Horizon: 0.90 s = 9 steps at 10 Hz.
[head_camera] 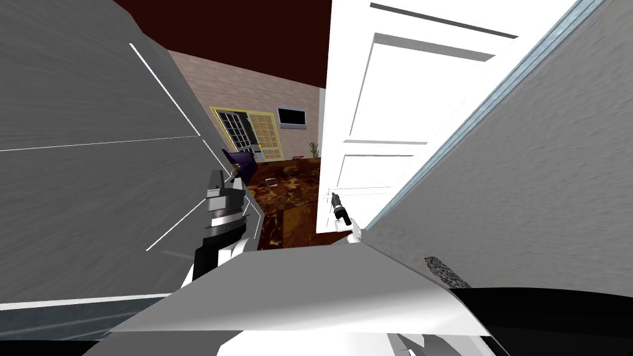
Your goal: Push the door open
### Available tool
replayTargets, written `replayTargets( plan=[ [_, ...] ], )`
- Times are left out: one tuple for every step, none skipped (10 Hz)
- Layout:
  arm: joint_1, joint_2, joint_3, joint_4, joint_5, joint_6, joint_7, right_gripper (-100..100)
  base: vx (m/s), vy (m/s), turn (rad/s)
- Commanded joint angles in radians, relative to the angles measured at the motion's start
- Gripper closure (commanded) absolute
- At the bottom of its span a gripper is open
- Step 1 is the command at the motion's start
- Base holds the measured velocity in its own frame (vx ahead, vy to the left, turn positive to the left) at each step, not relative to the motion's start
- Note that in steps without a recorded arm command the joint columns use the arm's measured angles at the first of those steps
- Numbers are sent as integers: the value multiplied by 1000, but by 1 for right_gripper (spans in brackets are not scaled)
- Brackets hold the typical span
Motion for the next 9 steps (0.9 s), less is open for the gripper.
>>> replayTargets(
  plan=[
    [-5,-12,-36,-7,-5,0,4,100,159,118,-63],
    [-7,-12,-45,-4,-6,0,5,100,143,118,-64],
    [-9,-11,-53,-2,-7,1,7,100,114,103,-53],
    [-14,-9,-71,4,-9,1,10,100,112,97,-69],
    [-16,-8,-79,7,-10,1,12,100,130,97,-81],
    [-20,-5,-96,12,-11,2,15,100,153,116,-93],
    [-24,-3,-112,17,-13,2,18,100,149,160,-99],
    [-27,1,-126,22,-15,3,21,100,170,165,-115],
    [-31,4,-139,26,-16,3,24,100,189,126,-99]
  ],
)
